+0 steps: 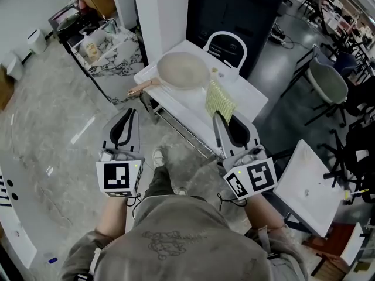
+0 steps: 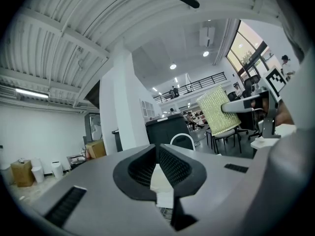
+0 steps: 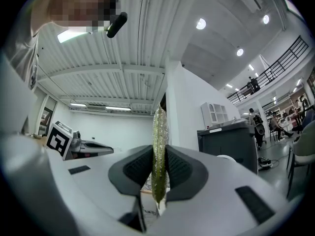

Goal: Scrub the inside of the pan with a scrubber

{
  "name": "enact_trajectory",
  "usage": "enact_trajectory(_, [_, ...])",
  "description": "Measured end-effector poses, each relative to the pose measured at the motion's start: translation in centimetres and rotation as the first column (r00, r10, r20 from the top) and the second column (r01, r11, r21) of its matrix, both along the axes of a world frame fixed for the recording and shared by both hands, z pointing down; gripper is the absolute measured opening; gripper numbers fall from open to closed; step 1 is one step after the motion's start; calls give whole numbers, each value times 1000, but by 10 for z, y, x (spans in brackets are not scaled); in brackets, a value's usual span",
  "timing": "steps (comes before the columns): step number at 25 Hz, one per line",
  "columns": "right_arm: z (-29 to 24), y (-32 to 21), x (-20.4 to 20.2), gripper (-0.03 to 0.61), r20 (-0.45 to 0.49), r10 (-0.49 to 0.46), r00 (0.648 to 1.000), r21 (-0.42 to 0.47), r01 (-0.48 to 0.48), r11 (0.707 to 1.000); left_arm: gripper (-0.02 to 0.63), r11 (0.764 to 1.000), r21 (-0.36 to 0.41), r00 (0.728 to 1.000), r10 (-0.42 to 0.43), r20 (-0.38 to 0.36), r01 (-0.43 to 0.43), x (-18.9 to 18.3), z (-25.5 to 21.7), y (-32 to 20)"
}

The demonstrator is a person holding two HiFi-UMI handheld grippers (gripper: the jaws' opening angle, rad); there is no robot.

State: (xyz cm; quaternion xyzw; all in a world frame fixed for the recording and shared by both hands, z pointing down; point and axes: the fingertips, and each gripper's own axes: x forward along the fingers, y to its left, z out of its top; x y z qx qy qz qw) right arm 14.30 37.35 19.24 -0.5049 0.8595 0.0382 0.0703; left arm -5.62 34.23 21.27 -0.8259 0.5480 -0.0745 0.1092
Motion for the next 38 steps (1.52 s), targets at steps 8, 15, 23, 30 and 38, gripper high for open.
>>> enact_trajectory(8, [7,-40,-1,72,-2,13,1000,-7,-13,1000,31,1000,-19,1000,-12,12,12,-10,12,-40])
enact_trajectory(15, [20,-89,-11,72,-26,31,999,-45,-32,998,32,998,-53,998,25,54,-22,-15,28,-91])
enact_trajectory(23, [34,-161,-26,72,-50,48,998,-96,-52,994,32,989,-123,993,88,85,-77,-23,47,-169])
enact_trajectory(30, [43,-231,-45,72,-67,73,995,-150,-82,985,34,960,-240,980,170,100,-142,-37,69,-237])
enact_trajectory(38, [68,-308,-67,72,-111,116,987,-225,-139,964,207,874,-430,936,318,153,-227,-44,121,-301])
